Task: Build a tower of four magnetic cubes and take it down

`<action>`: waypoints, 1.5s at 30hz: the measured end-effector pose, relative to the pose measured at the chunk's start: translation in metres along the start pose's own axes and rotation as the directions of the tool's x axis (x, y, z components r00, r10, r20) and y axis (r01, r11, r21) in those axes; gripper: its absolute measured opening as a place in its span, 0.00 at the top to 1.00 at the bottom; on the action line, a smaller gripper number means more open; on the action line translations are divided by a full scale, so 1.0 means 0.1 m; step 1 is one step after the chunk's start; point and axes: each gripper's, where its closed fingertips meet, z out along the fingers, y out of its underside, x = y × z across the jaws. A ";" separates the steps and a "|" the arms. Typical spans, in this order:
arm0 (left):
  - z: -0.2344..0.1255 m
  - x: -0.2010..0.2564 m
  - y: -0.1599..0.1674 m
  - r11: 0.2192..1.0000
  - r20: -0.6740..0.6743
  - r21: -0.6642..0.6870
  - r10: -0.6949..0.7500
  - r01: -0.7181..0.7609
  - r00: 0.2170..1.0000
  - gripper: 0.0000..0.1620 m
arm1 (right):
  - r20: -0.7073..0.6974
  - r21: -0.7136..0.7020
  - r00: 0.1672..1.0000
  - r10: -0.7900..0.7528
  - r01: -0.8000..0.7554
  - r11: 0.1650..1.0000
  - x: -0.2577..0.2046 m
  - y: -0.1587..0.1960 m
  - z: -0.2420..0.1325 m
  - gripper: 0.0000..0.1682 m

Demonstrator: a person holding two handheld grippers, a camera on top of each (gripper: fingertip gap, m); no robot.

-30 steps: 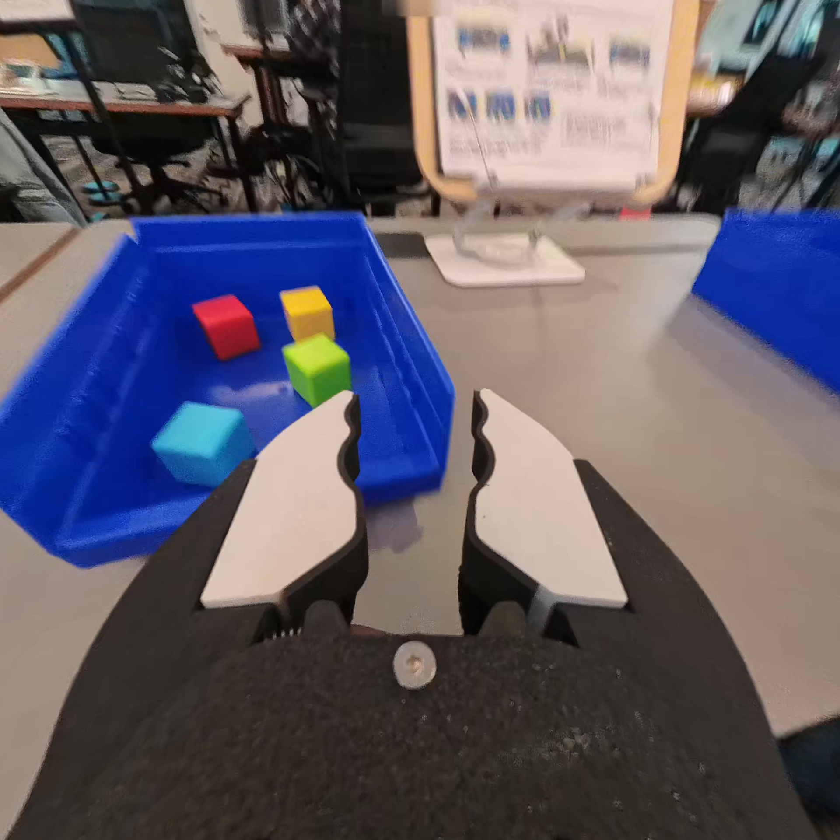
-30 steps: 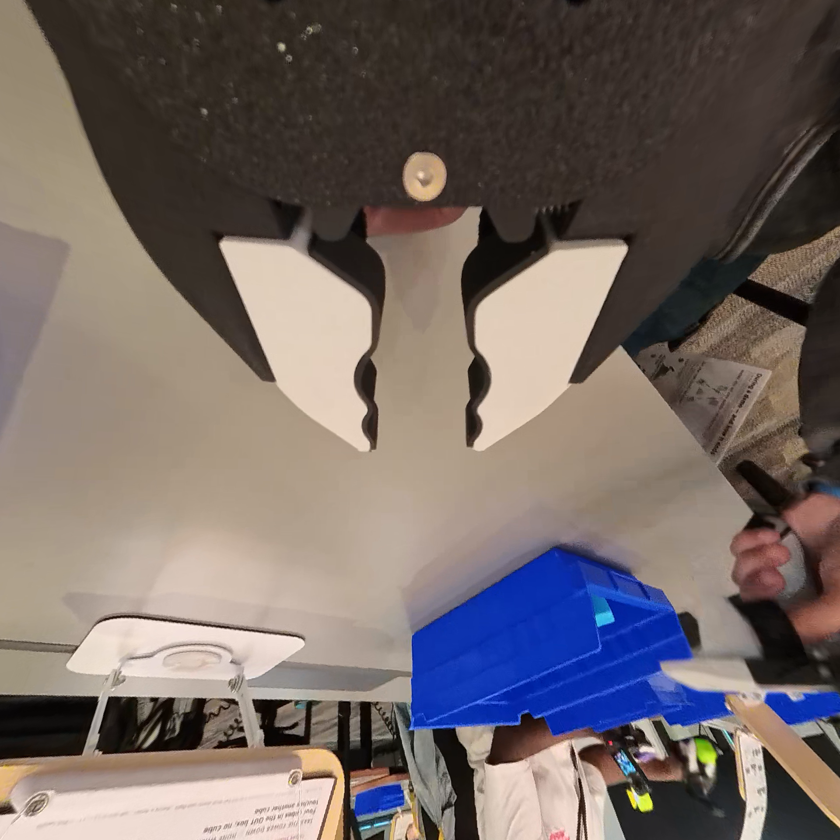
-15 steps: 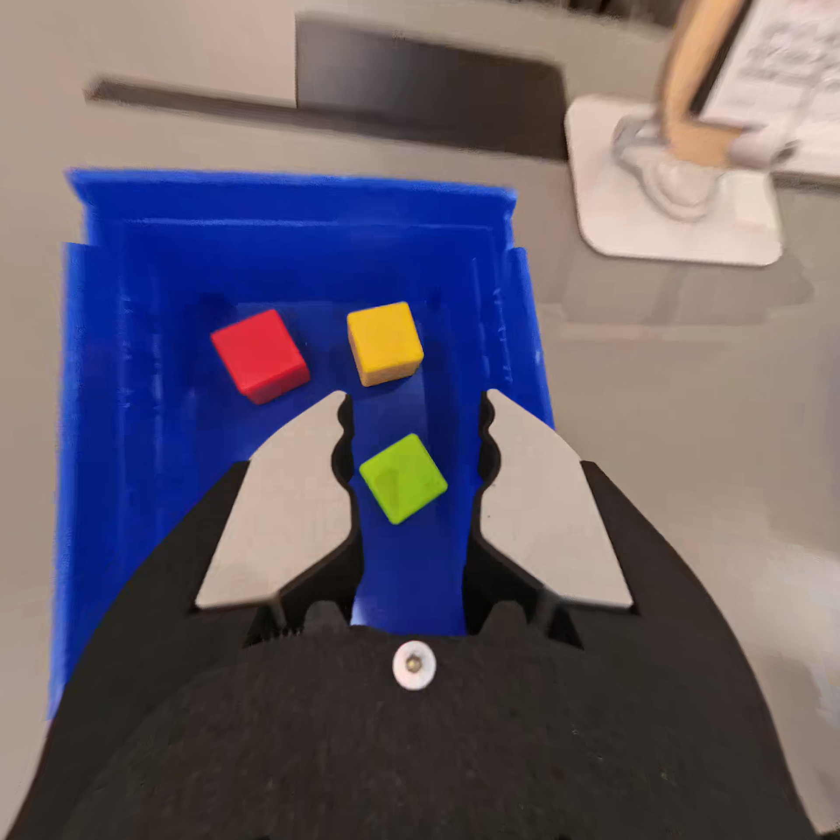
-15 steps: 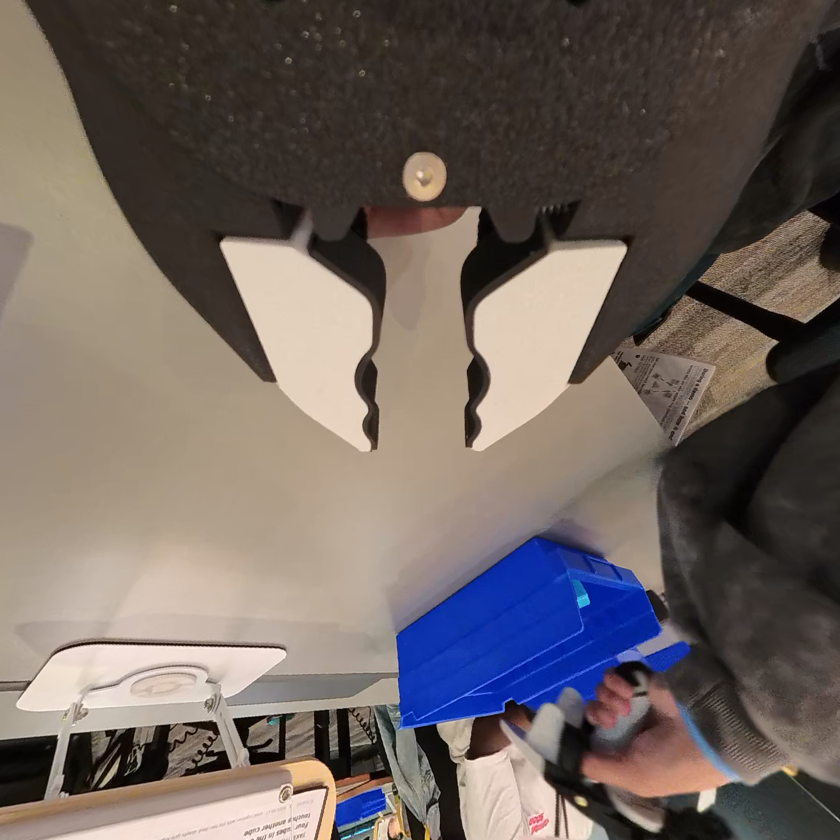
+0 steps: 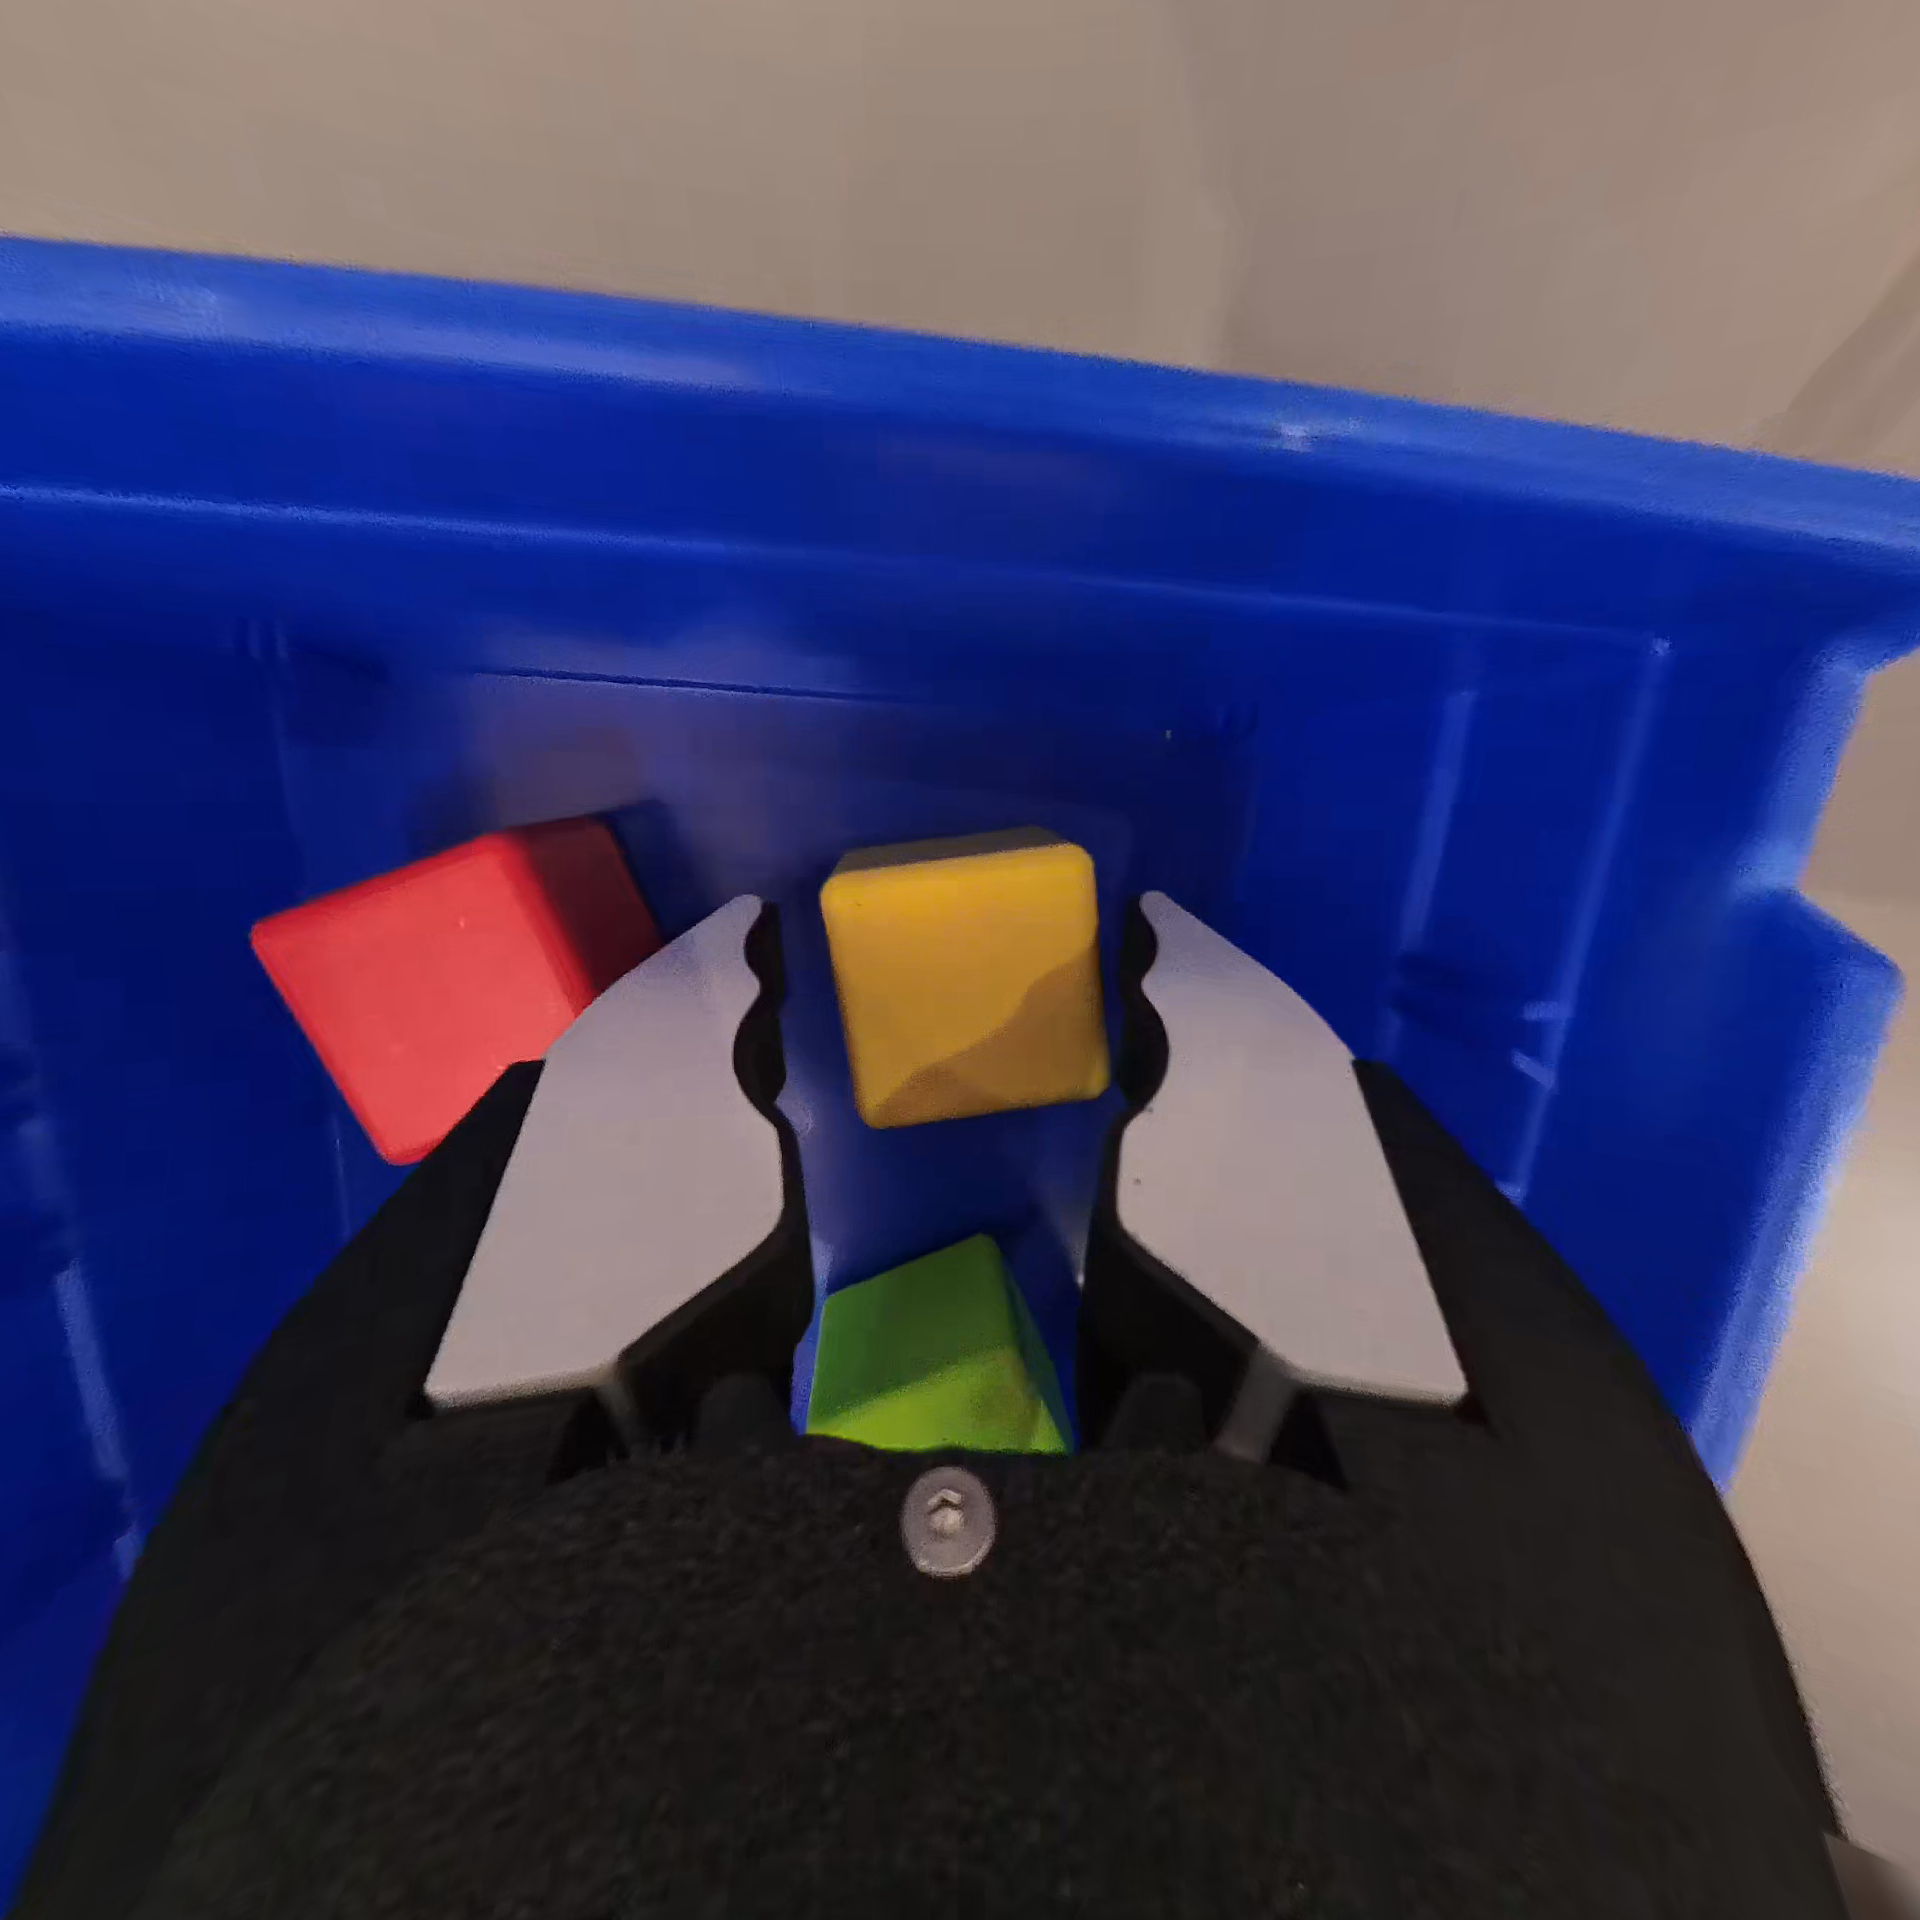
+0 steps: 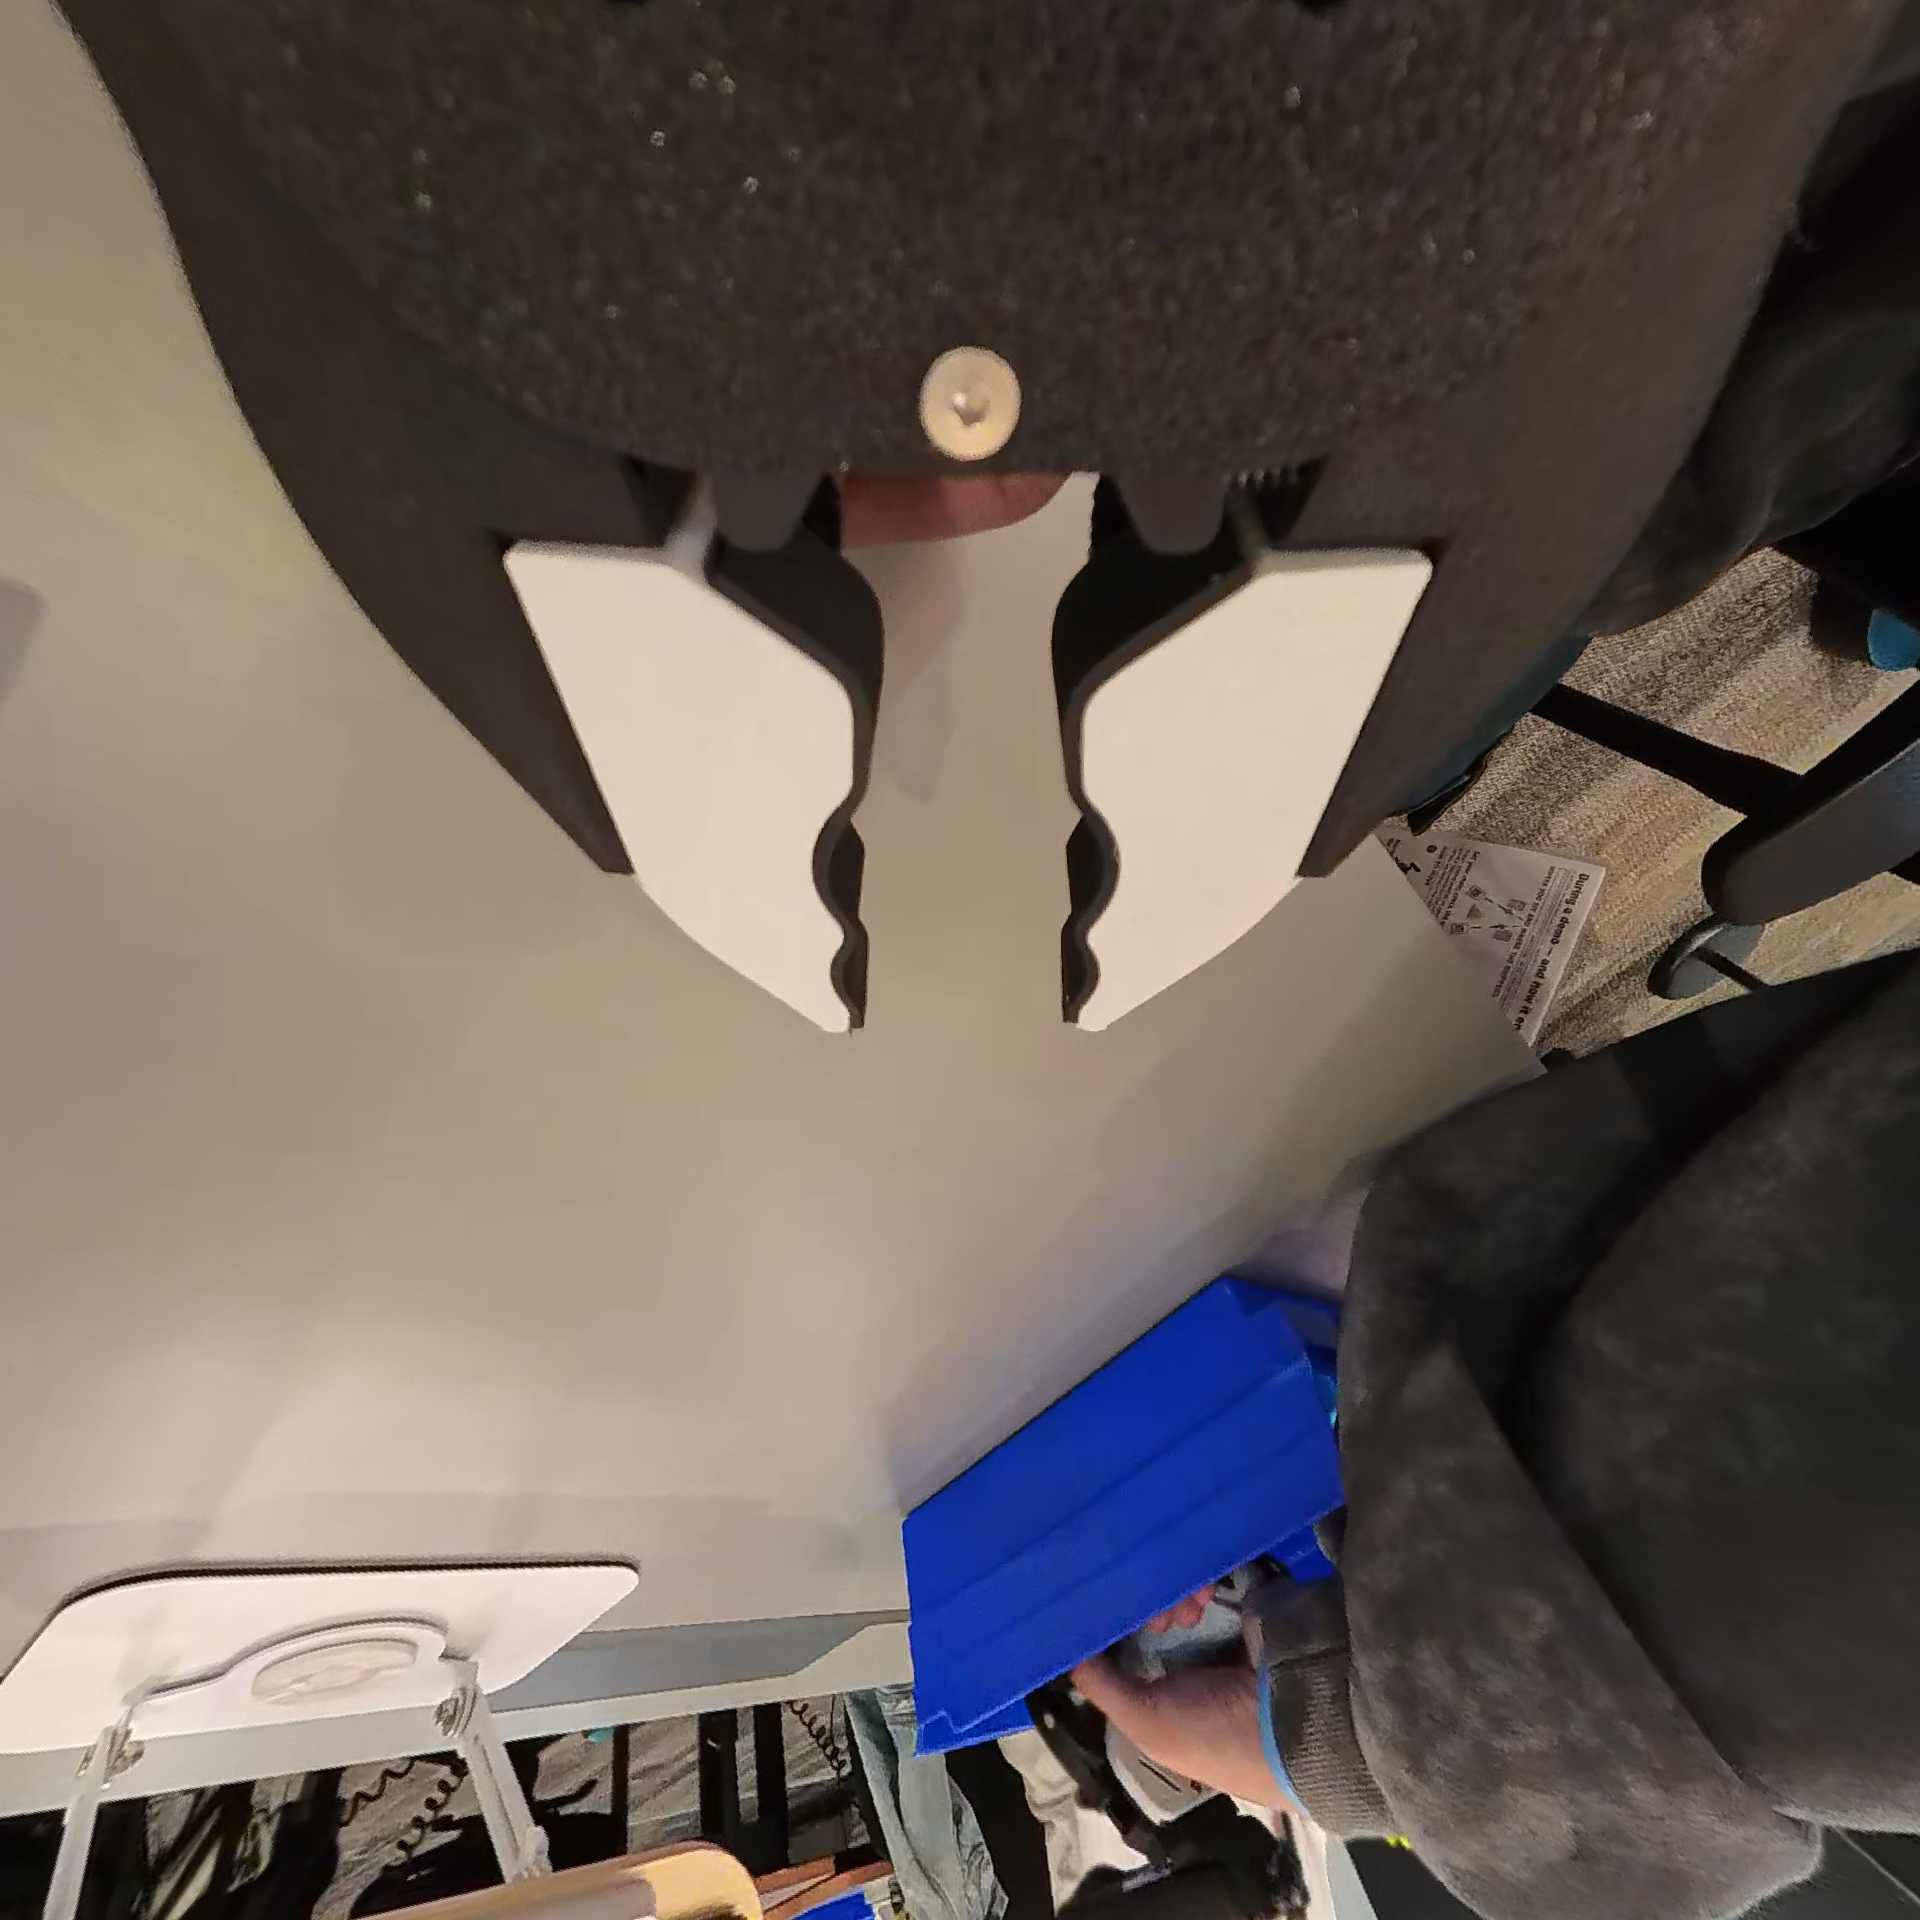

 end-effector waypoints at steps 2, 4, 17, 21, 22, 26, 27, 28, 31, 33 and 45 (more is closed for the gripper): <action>0.06 -0.01 0.04 1.000 0.006 -0.026 0.004 -0.003 1.000 0.66 | -0.002 0.000 1.000 0.003 -0.003 1.000 0.01 0.00 -0.01 0.79; 0.10 -0.02 0.07 0.999 0.010 -0.033 0.016 -0.016 1.000 0.69 | -0.003 0.000 1.000 -0.001 0.001 1.000 0.01 -0.01 -0.01 0.79; -1.35 0.54 -0.19 0.769 -0.036 0.289 0.603 -0.570 0.797 0.70 | -0.022 0.031 1.000 0.011 -0.011 0.999 0.10 -0.09 -0.07 0.81; -1.71 1.45 0.33 0.439 -0.143 0.388 0.897 -0.810 0.418 0.69 | -0.024 0.042 1.000 0.003 -0.002 0.999 0.11 -0.14 -0.07 0.82; -1.72 1.67 0.51 0.363 -0.170 0.399 0.932 -0.842 0.321 0.69 | -0.024 0.044 1.000 -0.002 0.004 0.999 0.10 -0.15 -0.06 0.82; -1.37 2.30 1.06 0.118 -0.223 0.337 0.974 -0.934 0.042 0.69 | -0.027 0.037 0.999 -0.034 0.035 0.999 0.09 -0.16 -0.04 0.83; -1.22 2.40 1.12 0.070 -0.222 0.312 0.975 -0.948 -0.001 0.69 | -0.026 0.035 0.999 -0.039 0.039 0.999 0.09 -0.15 -0.03 0.83; -1.08 2.49 1.18 0.031 -0.233 0.295 0.972 -0.955 -0.040 0.69 | -0.026 0.032 0.999 -0.042 0.042 0.999 0.09 -0.15 -0.03 0.83; -0.74 2.71 1.29 0.000 -0.309 0.286 0.946 -0.958 -0.092 0.69 | -0.026 0.023 0.999 -0.043 0.043 0.999 0.10 -0.11 -0.02 0.83; -0.61 2.80 1.30 0.013 -0.350 0.286 0.932 -0.958 -0.092 0.69 | -0.031 0.019 0.999 -0.045 0.046 0.999 0.12 -0.11 -0.02 0.83; -0.23 2.81 1.44 -0.060 -0.377 0.216 0.915 -0.975 -0.140 0.69 | -0.021 0.012 1.000 -0.017 0.017 1.000 0.14 -0.09 -0.02 0.83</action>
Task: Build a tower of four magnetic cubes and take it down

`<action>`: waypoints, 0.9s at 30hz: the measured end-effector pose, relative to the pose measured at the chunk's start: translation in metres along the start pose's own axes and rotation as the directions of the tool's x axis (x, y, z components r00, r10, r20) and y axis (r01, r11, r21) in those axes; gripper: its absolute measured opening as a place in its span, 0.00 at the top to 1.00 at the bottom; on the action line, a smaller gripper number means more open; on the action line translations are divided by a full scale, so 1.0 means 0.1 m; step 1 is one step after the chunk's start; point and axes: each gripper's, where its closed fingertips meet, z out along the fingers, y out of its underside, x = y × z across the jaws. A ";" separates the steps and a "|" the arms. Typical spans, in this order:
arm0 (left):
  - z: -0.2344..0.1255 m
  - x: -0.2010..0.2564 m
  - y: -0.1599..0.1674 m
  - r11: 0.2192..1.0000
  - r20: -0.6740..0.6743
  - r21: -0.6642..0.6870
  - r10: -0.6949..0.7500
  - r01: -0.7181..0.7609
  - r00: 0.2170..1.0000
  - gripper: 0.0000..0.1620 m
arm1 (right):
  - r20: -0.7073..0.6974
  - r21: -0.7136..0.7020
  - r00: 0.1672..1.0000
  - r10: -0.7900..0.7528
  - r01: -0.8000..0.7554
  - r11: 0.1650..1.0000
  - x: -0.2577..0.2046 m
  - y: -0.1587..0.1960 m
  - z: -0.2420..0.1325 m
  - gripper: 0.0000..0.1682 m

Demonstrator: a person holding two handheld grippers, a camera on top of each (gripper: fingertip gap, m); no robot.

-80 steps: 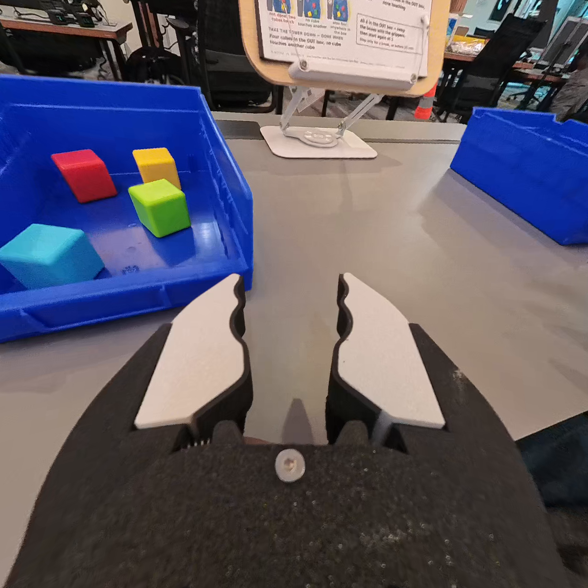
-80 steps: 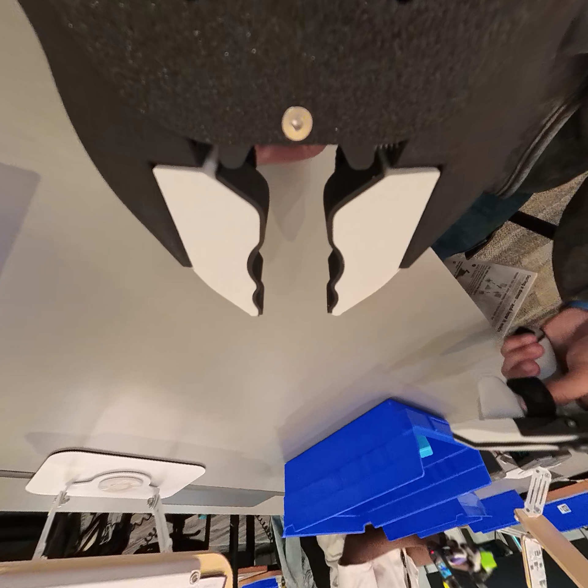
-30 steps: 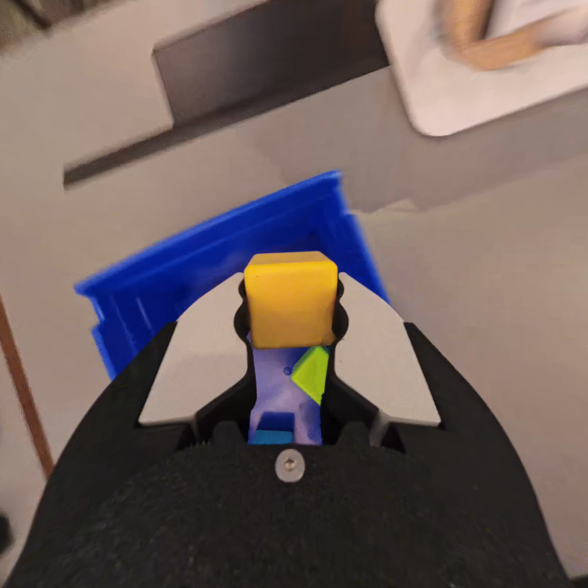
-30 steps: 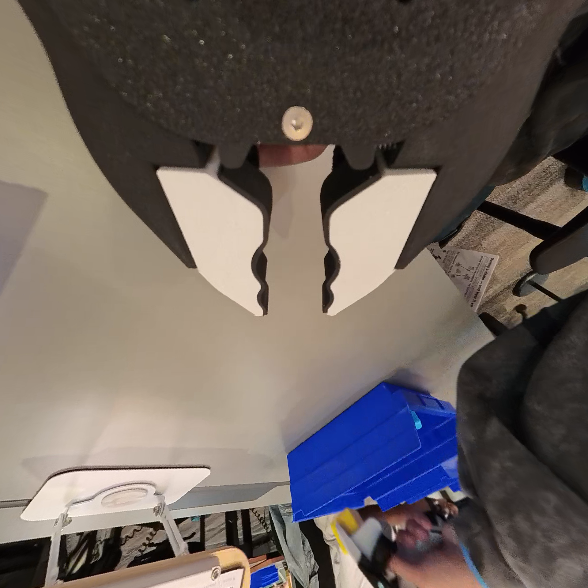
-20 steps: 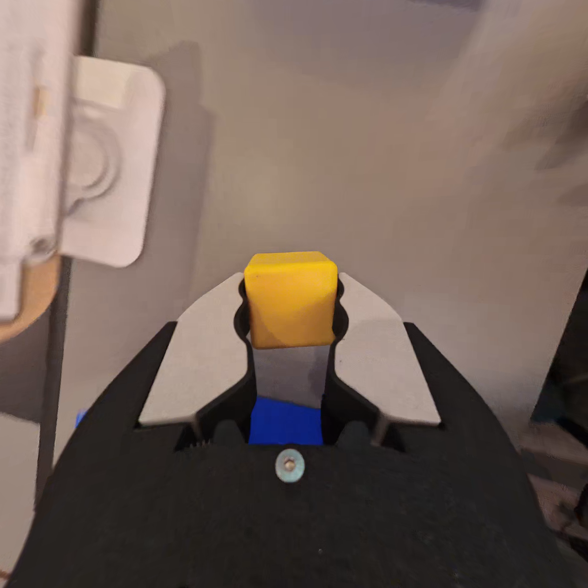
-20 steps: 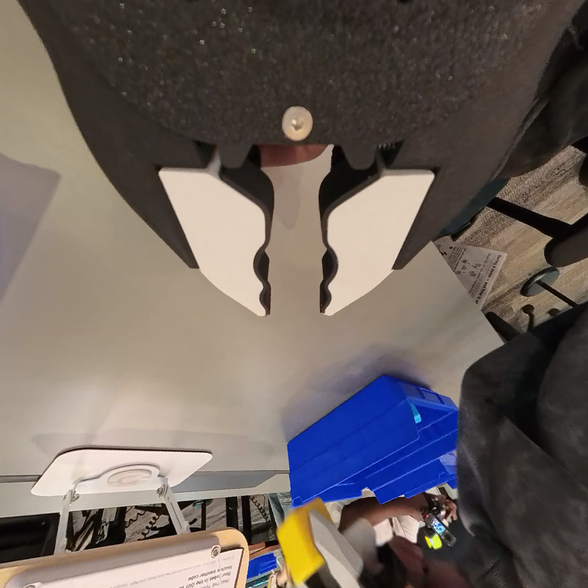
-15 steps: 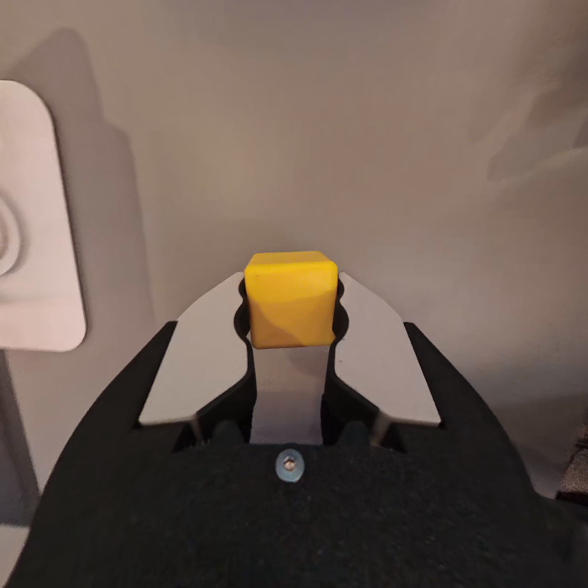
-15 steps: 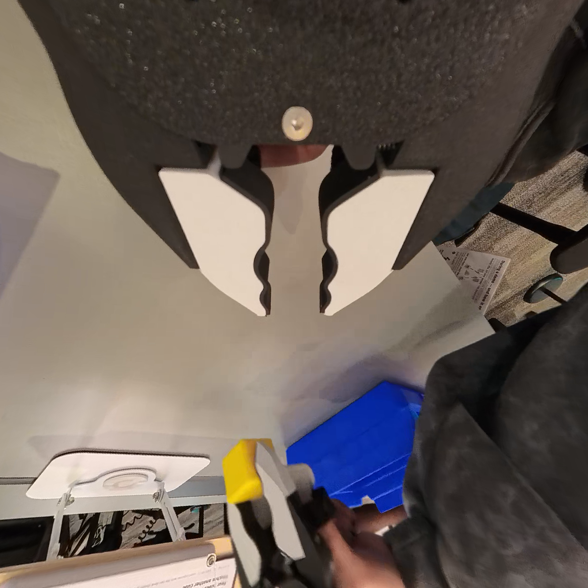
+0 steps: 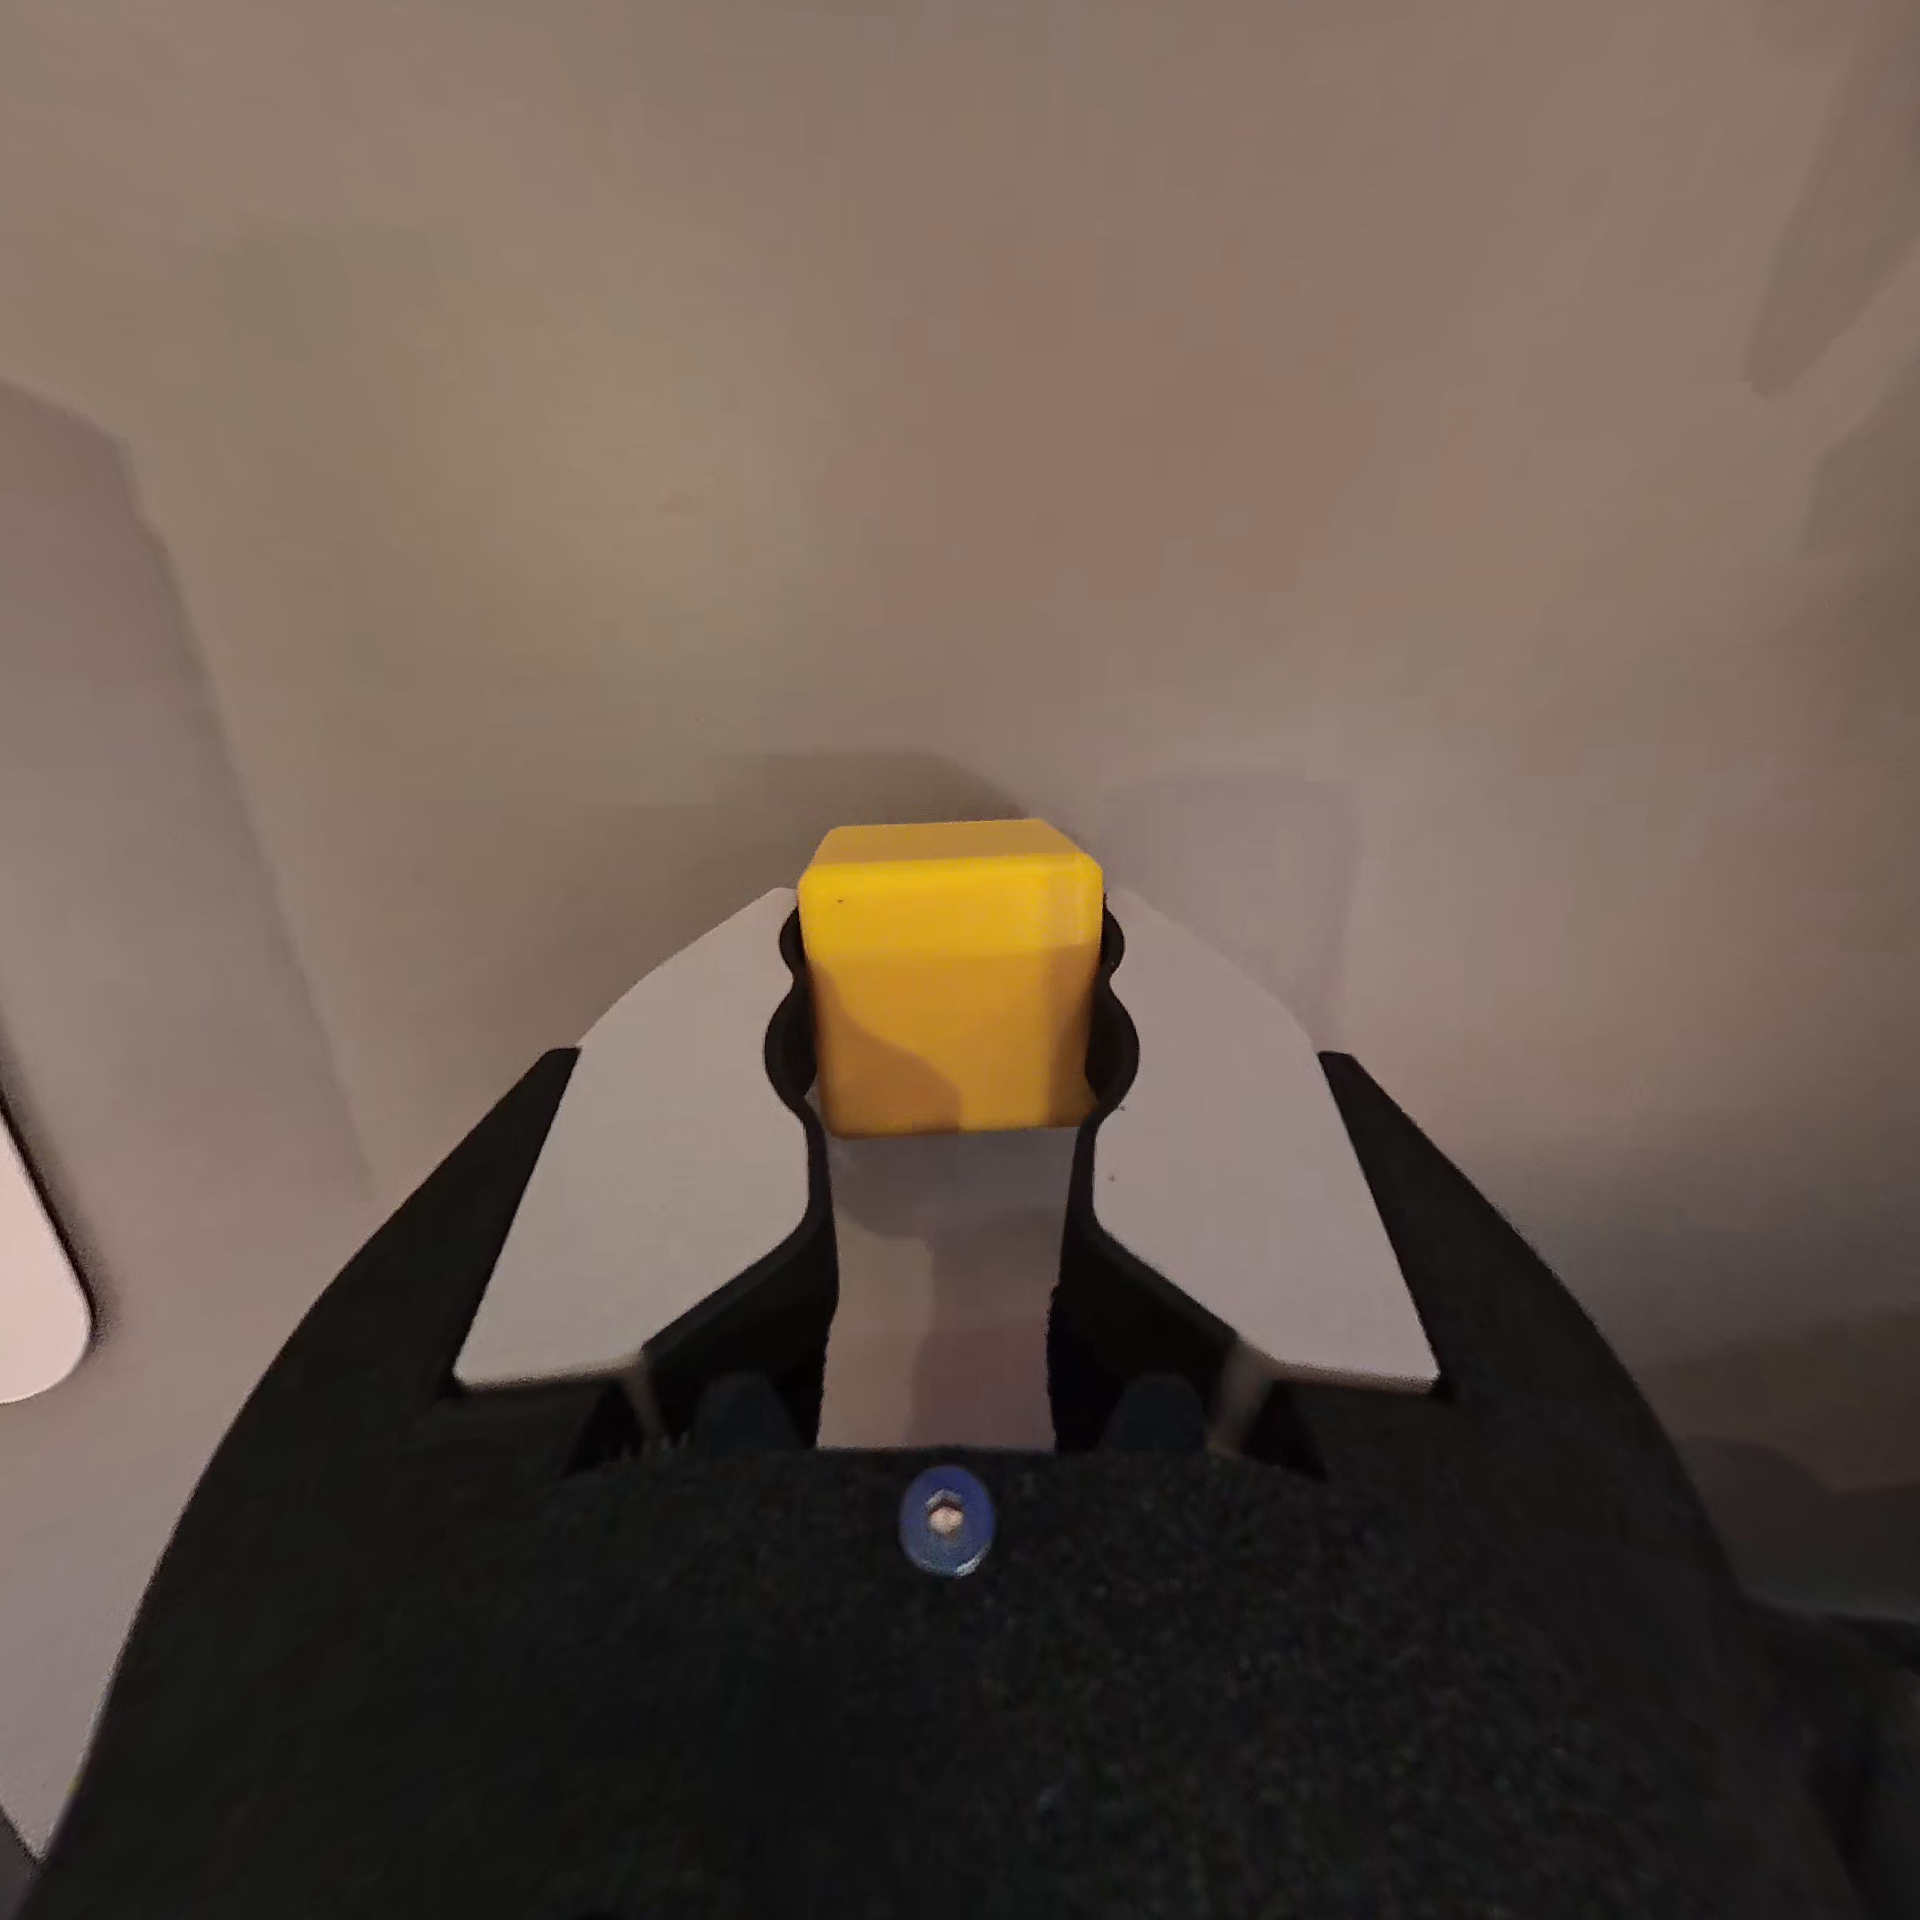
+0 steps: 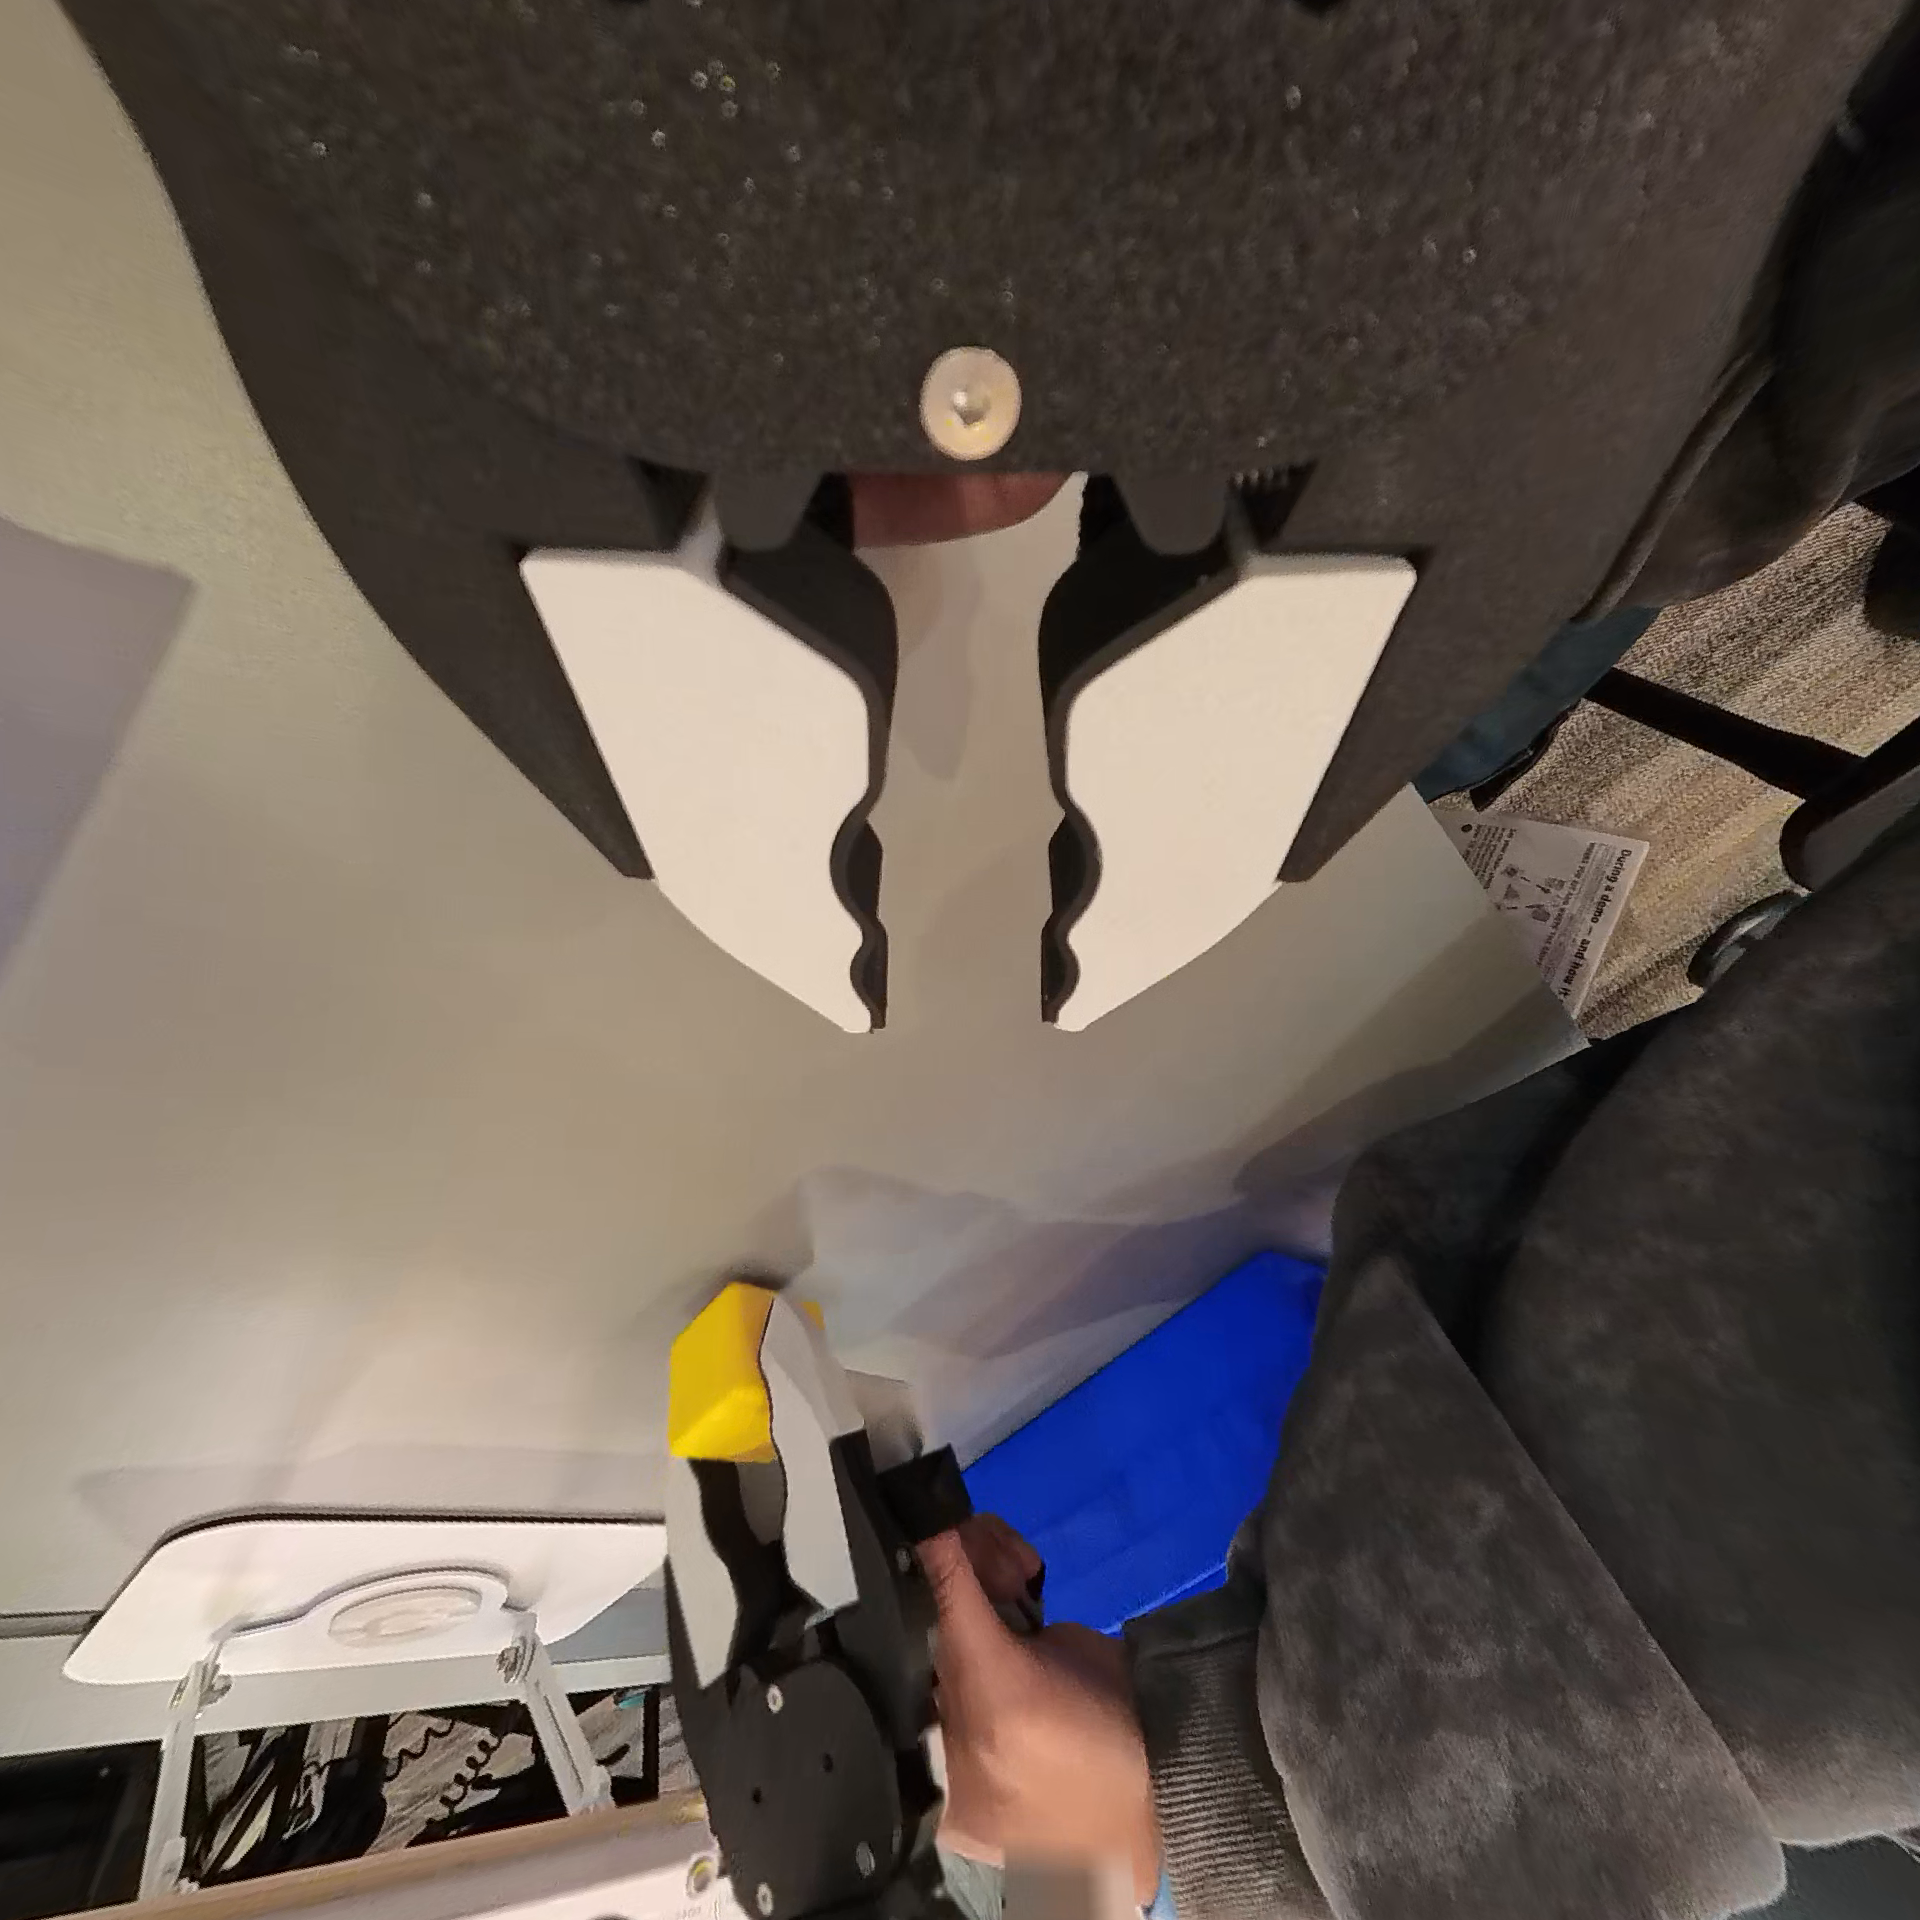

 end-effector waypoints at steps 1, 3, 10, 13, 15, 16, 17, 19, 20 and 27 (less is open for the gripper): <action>0.03 0.01 0.02 1.000 -0.005 -0.015 0.001 -0.001 1.000 0.69 | 0.000 -0.001 1.000 -0.001 0.001 1.000 0.00 0.00 0.00 0.83; 0.07 0.04 0.02 1.000 -0.018 -0.021 -0.003 0.002 1.000 0.69 | 0.001 -0.003 1.000 -0.001 0.001 1.000 -0.01 0.00 0.00 0.83; 0.08 0.04 0.01 1.000 -0.023 -0.006 -0.027 0.026 0.999 0.69 | -0.004 -0.005 1.000 -0.012 0.012 1.000 -0.02 0.01 0.01 0.83; -0.01 0.06 0.02 1.000 0.019 0.002 -0.030 0.030 0.999 0.58 | -0.010 -0.002 1.000 -0.007 0.007 1.000 0.00 0.01 0.01 0.82; -0.21 0.11 -0.04 0.997 0.039 0.052 -0.061 0.059 0.997 0.57 | -0.015 -0.001 1.000 -0.008 0.008 1.000 0.00 0.01 0.01 0.82; -0.35 0.14 -0.08 0.992 0.065 0.105 -0.071 0.064 0.995 0.54 | -0.017 0.000 1.000 -0.010 0.010 1.000 0.00 0.01 0.01 0.81; -0.52 0.18 -0.13 0.984 0.092 0.165 -0.087 0.071 0.992 0.52 | -0.023 0.000 1.000 -0.012 0.012 1.000 0.01 0.01 0.01 0.81; -0.89 0.28 -0.18 0.952 0.153 0.296 -0.135 0.085 0.979 0.50 | -0.028 0.001 1.000 -0.014 0.014 1.000 0.01 0.01 0.01 0.81; -1.10 0.33 -0.18 0.928 0.203 0.362 -0.172 0.089 0.964 0.51 | -0.029 -0.001 0.999 -0.014 0.014 1.000 0.01 0.01 0.01 0.81; -2.16 1.00 0.80 0.616 0.271 0.761 -0.588 0.205 0.762 0.57 | -0.042 0.000 0.999 -0.032 0.032 0.999 0.00 0.02 0.01 0.81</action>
